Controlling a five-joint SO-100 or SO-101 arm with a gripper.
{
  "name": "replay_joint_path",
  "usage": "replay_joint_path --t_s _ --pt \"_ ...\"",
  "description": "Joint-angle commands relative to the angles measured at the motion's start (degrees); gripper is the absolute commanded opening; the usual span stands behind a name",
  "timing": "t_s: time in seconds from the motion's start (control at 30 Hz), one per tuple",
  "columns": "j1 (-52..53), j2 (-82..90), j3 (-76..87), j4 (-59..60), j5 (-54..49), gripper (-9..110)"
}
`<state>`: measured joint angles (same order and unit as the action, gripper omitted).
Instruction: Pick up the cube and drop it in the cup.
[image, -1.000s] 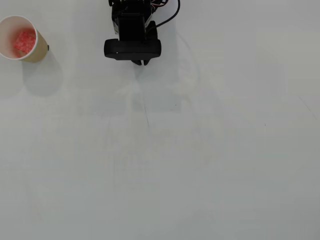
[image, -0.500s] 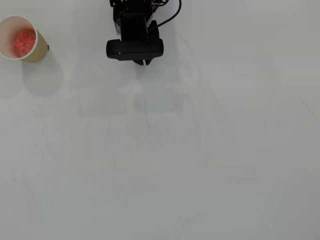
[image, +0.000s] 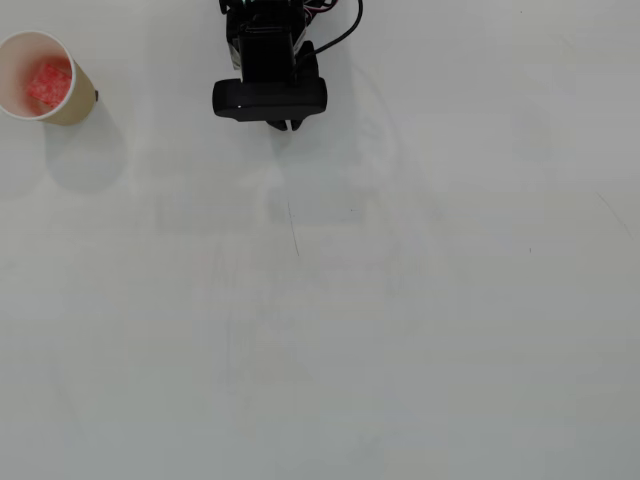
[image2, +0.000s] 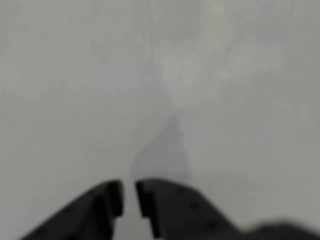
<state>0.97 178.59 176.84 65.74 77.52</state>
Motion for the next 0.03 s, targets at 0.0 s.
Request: replay_joint_path --t_s 0.0 --pt "-0.18 1.14 1.85 -1.93 0.88 0"
